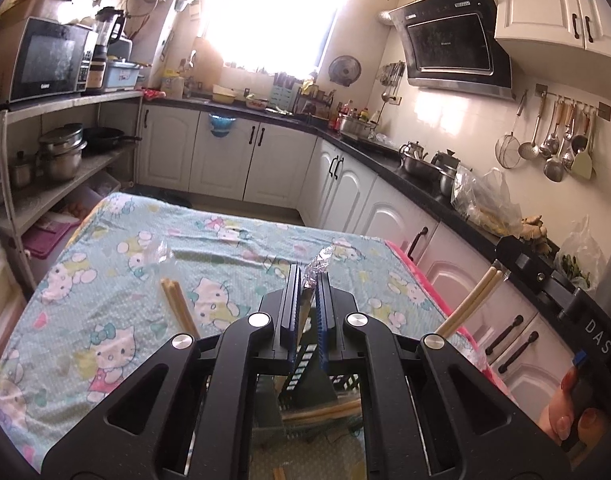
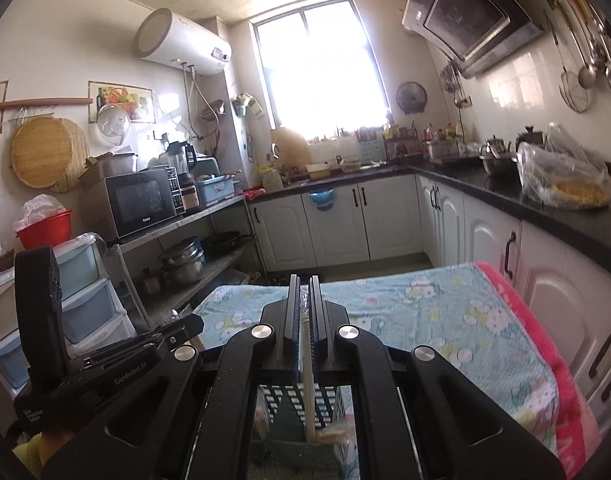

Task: Organize utensils
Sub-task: 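Lower the left tool's chopsticks into the holder while the right tool lowers its chopsticks in, then open the left tool releasing chopsticks into the holder while the right tool opens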

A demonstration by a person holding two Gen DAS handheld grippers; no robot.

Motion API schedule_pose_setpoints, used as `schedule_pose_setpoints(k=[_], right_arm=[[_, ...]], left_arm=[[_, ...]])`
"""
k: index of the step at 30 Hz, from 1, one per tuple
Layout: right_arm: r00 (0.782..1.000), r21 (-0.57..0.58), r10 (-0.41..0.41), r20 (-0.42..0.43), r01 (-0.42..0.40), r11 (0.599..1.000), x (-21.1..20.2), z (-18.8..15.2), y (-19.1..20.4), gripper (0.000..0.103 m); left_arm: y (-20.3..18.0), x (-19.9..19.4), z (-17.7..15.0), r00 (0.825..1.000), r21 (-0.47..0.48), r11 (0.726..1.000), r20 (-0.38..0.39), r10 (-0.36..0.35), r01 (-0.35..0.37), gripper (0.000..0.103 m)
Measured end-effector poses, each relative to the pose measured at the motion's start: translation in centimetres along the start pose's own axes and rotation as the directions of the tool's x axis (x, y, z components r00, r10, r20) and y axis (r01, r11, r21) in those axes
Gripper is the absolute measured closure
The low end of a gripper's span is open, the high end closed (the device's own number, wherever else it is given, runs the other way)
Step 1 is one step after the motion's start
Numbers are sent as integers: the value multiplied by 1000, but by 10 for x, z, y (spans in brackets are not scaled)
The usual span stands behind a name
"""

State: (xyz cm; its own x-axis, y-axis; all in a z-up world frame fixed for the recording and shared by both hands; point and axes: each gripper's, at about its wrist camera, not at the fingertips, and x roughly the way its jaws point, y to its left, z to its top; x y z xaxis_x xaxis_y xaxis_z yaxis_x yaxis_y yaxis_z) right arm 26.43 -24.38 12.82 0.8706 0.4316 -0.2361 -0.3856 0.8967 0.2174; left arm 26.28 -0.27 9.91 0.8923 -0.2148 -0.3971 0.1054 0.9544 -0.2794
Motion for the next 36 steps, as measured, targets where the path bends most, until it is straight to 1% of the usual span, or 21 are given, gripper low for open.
schedule_pose_setpoints(k=[6, 8, 9, 10, 12, 14, 16, 21, 23, 29, 32, 36], right_arm=[[1000, 24, -6, -20, 7, 1000, -5, -9, -3, 98], [1000, 23, -10, -23, 11, 1000, -7, -11, -3, 93], [1000, 24, -13, -24, 13, 1000, -9, -12, -4, 87], [1000, 27, -12, -27, 13, 1000, -10, -13, -4, 86], [999, 31, -15, -30, 16, 999, -12, -15, -5, 86], [999, 34, -15, -31, 16, 999, -14, -15, -5, 85], [999, 41, -16, -34, 18, 999, -16, -17, -7, 78], [999, 50, -23, -46, 26, 998, -22, -23, -11, 76], [998, 57, -31, -52, 33, 998, -26, -26, -12, 74], [997, 68, -42, -59, 46, 997, -34, -30, -15, 72], [997, 65, -44, -63, 49, 997, -36, -31, -16, 68], [996, 64, -50, -71, 55, 996, -41, -36, -17, 64]], left_arm=[[4, -1, -7, 1000, -15, 1000, -24, 0, 0, 100], [4, -2, -8, 1000, -17, 1000, -29, 1, -2, 100], [4, -3, -9, 999, -18, 1000, -34, -1, 0, 99], [5, -4, -10, 999, -19, 1000, -38, -2, 1, 99], [7, -6, -12, 999, -28, 1000, -46, -3, 1, 98], [9, -7, -14, 999, -34, 999, -51, -5, 3, 95], [10, -10, -16, 999, -36, 999, -53, -1, -1, 92], [16, -13, -22, 998, -49, 999, -68, 3, -6, 91], [16, -15, -24, 997, -51, 999, -72, 0, -4, 85], [20, -20, -30, 996, -57, 998, -92, -3, -3, 73], [22, -21, -33, 994, -55, 998, -114, -5, -1, 66], [23, -25, -37, 992, -53, 999, -122, -6, -1, 59]])
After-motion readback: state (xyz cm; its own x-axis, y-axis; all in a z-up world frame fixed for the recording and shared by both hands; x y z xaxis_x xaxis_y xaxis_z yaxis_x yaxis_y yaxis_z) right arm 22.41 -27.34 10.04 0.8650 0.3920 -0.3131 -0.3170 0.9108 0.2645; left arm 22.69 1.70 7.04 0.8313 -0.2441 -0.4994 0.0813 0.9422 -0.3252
